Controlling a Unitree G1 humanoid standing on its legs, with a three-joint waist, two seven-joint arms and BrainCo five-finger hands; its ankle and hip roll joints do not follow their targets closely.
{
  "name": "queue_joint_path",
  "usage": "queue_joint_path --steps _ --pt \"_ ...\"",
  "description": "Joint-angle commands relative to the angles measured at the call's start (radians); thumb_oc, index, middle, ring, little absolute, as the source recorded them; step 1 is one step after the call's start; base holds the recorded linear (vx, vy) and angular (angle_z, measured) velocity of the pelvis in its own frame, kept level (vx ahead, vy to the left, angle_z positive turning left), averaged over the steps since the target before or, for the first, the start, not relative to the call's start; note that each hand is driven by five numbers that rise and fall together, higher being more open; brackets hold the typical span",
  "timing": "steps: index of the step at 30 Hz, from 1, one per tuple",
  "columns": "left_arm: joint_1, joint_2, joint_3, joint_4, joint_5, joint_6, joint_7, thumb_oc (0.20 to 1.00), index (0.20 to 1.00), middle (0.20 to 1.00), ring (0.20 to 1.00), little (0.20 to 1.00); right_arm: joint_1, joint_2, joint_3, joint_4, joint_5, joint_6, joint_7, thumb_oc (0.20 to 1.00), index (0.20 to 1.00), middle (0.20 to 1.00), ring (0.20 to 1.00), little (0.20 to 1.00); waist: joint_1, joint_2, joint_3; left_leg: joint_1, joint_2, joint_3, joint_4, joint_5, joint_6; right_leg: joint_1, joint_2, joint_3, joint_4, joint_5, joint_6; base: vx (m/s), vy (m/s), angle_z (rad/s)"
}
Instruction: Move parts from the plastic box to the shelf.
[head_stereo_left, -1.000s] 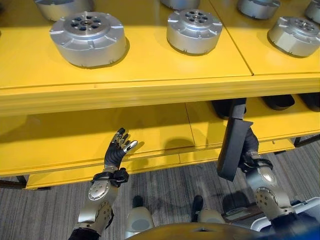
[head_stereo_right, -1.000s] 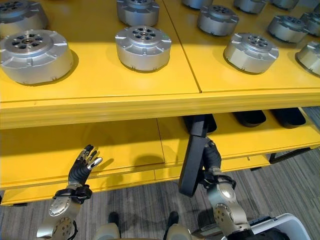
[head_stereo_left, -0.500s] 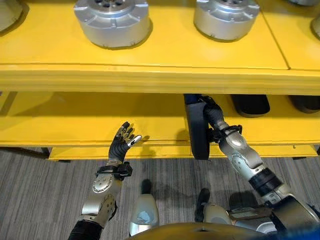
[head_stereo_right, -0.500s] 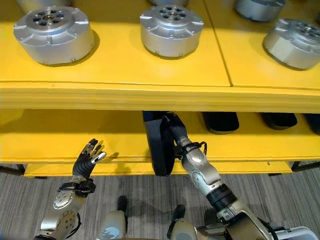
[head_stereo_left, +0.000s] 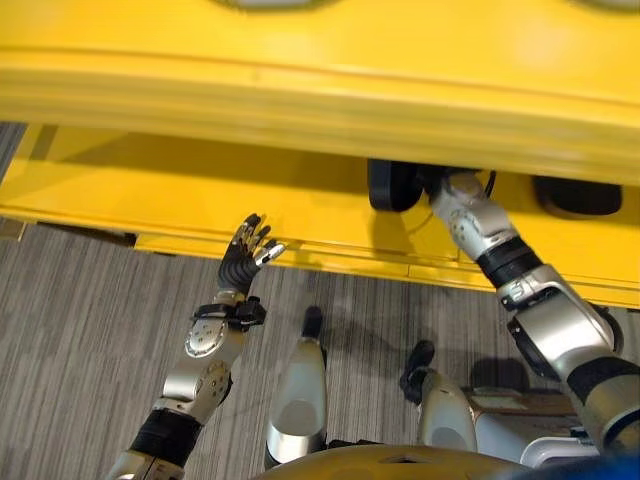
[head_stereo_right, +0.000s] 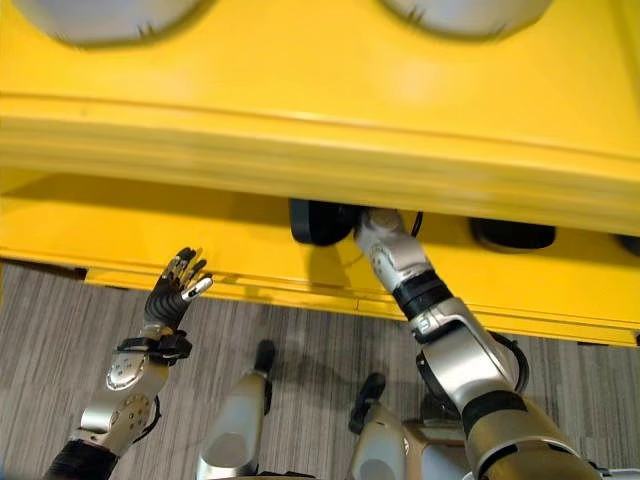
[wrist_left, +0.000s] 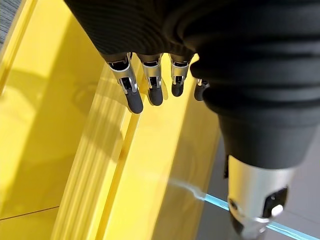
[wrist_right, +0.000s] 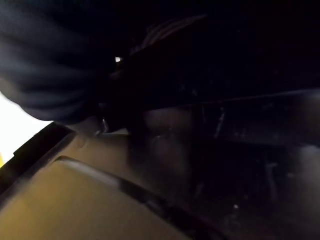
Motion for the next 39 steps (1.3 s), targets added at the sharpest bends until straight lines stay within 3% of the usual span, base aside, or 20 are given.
queue_joint_path --steps 1,4,10,12,13,14,16,19,25,39 --pt "0.03 0.048 -0.053 -0.073 -0.017 -0.028 0.015 1.0 1.0 1.0 1.0 1.0 -0.065 -0.016 -0.055 -0.063 -0.021 -0.1 -0.036 0.2 0.2 0.2 0.2 0.2 -0.006 -0.018 -0.03 -0.092 0.055 -0.002 0.119 -0.038 -0.017 0.002 -0.087 0.071 0.052 0.012 0.062 -0.13 0.093 0.1" --pt "0.005 0.025 -0.088 -0.063 -0.024 -0.021 0.034 1.0 1.0 1.0 1.0 1.0 -0.111 -0.053 -0.072 -0.055 -0.019 -0.114 -0.075 0.2 0.2 0.2 0.2 0.2 -0.023 -0.009 -0.024 -0.207 0.053 -0.01 0.279 -0.099 -0.01 -0.123 -0.102 0.11 0.206 -0.045 0.045 -0.08 0.085 0.11" --pt "0.001 0.023 -0.099 -0.071 -0.028 -0.019 0.04 1.0 1.0 1.0 1.0 1.0 -0.156 -0.079 -0.074 -0.006 -0.029 -0.12 -0.095 0.2 0.2 0.2 0.2 0.2 -0.028 -0.008 -0.025 -0.281 0.057 -0.023 0.378 -0.142 -0.002 -0.209 -0.103 0.145 0.3 -0.084 0.037 -0.05 0.041 -0.09" --pt "-0.018 0.026 -0.114 -0.066 -0.018 -0.019 0.05 1.0 1.0 1.0 1.0 1.0 -0.162 -0.093 -0.078 -0.009 -0.035 -0.13 -0.11 0.2 0.2 0.2 0.2 0.2 -0.034 -0.003 -0.016 -0.318 0.057 -0.032 0.452 -0.197 0.001 -0.249 -0.107 0.159 0.368 -0.133 0.039 -0.04 0.039 -0.08" --pt "-0.02 0.026 -0.115 -0.067 -0.018 -0.02 0.05 1.0 1.0 1.0 1.0 1.0 -0.163 -0.094 -0.079 -0.01 -0.035 -0.13 -0.11 0.2 0.2 0.2 0.2 0.2 -0.034 -0.003 -0.015 -0.333 0.052 -0.032 0.447 -0.17 0.007 -0.262 -0.109 0.157 0.361 -0.11 0.031 0.0 0.02 -0.07" --pt "-0.027 0.021 -0.124 -0.062 -0.018 -0.019 0.06 1.0 1.0 1.0 1.0 1.0 -0.149 -0.102 -0.087 -0.021 -0.046 -0.132 -0.121 0.2 0.2 0.2 0.2 0.2 -0.041 -0.002 -0.019 -0.352 0.049 -0.038 0.492 -0.217 0.007 -0.281 -0.111 0.168 0.409 -0.154 0.037 -0.03 0.022 -0.05" --pt "-0.039 0.017 -0.133 -0.061 -0.016 -0.019 0.067 1.0 1.0 1.0 1.0 1.0 -0.148 -0.115 -0.09 -0.014 -0.061 -0.13 -0.132 0.2 0.2 0.2 0.2 0.2 -0.049 -0.003 -0.021 -0.376 0.046 -0.045 0.517 -0.228 0.01 -0.303 -0.113 0.174 0.434 -0.167 0.034 0.02 0.011 0.0" --pt "-0.046 0.02 -0.135 -0.064 -0.012 -0.023 0.072 1.0 1.0 1.0 1.0 1.0 -0.169 -0.127 -0.091 0.02 -0.063 -0.131 -0.138 0.2 0.2 0.2 0.2 0.2 -0.049 -0.002 -0.025 -0.4 0.047 -0.045 0.538 -0.236 0.011 -0.32 -0.113 0.178 0.449 -0.177 0.032 -0.01 0.007 0.04" --pt "-0.062 0.028 -0.159 -0.064 -0.017 -0.037 0.086 1.0 1.0 1.0 1.0 1.0 -0.299 -0.168 -0.043 0.317 -0.097 -0.096 -0.153 0.2 0.2 0.2 0.2 0.2 -0.039 0.0 -0.028 -0.438 0.037 -0.053 0.551 -0.236 0.015 -0.356 -0.113 0.184 0.466 -0.182 0.029 -0.01 0.01 0.02" --pt "-0.103 0.053 -0.208 -0.054 -0.02 -0.063 0.084 1.0 1.0 1.0 1.0 1.0 -0.455 -0.172 0.021 0.759 -0.043 -0.031 -0.08 0.2 0.2 0.2 0.2 0.2 0.001 0.018 -0.03 -0.456 0.025 -0.064 0.539 -0.225 0.014 -0.356 -0.109 0.167 0.448 -0.18 0.035 0.0 -0.006 0.01"
